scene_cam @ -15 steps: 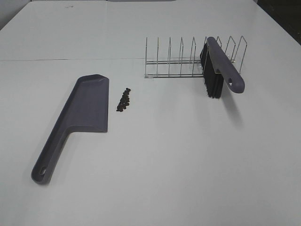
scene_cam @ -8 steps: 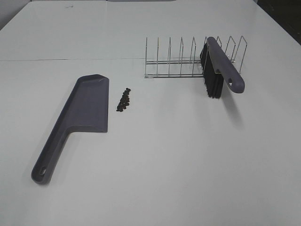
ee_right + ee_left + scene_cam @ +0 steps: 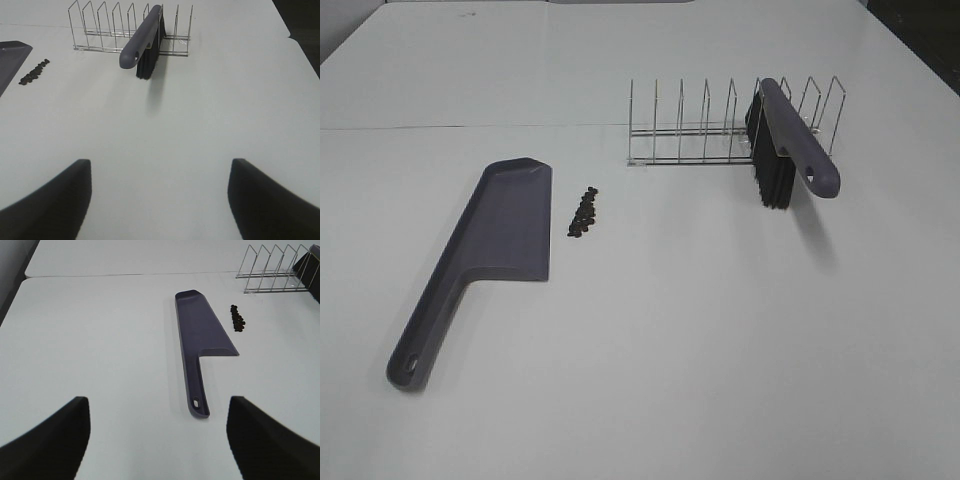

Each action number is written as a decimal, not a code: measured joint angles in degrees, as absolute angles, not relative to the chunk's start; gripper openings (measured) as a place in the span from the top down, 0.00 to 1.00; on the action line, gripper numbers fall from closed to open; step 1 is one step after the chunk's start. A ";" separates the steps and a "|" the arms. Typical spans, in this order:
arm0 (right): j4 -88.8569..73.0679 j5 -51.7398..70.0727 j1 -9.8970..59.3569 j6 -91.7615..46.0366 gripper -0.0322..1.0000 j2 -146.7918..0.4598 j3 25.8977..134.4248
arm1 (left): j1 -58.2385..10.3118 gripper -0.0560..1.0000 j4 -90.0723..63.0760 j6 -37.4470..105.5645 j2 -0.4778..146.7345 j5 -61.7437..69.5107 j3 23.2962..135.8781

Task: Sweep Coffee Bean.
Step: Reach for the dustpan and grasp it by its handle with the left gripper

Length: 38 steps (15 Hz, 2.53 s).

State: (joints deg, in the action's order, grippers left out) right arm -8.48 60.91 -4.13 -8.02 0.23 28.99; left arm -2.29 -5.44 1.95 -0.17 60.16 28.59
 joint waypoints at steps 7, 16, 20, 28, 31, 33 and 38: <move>-8.48 60.91 -4.13 -8.02 0.32 0.23 28.99 | -2.29 0.27 -5.44 1.95 -0.17 60.16 28.59; -8.48 60.91 -4.13 -8.02 0.32 0.23 28.99 | -2.29 0.27 -5.44 1.95 -0.17 60.16 28.59; -8.48 60.91 -4.13 -8.02 0.32 0.23 28.99 | -2.29 0.27 -5.44 1.95 0.80 59.64 28.93; -8.48 60.91 -4.13 -8.02 0.32 0.23 28.99 | -2.29 0.27 -17.48 9.05 40.39 44.75 41.54; -8.48 60.91 -4.13 -8.02 0.32 0.23 28.99 | -2.29 0.27 -20.86 9.11 54.03 44.63 47.78; -8.48 60.91 -4.13 -8.02 0.32 0.23 28.99 | -2.23 0.27 -23.49 9.22 63.48 44.63 51.74; -8.48 60.91 -4.13 -8.02 0.32 0.23 28.99 | -7.62 0.27 -24.18 6.19 86.40 48.87 61.02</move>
